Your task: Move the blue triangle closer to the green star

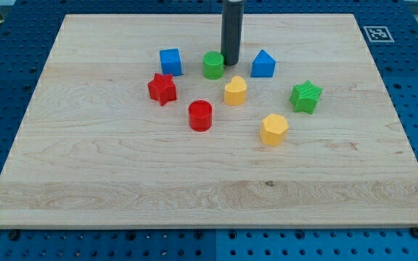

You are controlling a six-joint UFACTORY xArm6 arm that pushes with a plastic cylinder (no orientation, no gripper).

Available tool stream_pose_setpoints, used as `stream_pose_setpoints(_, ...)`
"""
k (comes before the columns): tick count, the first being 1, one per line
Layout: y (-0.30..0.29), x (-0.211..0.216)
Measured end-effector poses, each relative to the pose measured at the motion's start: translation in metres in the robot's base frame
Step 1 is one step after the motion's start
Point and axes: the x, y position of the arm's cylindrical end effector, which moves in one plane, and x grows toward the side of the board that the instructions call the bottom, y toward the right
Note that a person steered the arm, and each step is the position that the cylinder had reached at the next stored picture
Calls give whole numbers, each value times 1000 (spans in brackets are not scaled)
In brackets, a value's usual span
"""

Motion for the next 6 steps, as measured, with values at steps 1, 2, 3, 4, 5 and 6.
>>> stream_pose_setpoints(1, 33, 1)
stream_pose_setpoints(2, 66, 7)
stream_pose_setpoints(3, 72, 20)
stream_pose_setpoints(4, 72, 26)
stream_pose_setpoints(5, 76, 31)
stream_pose_setpoints(6, 89, 37)
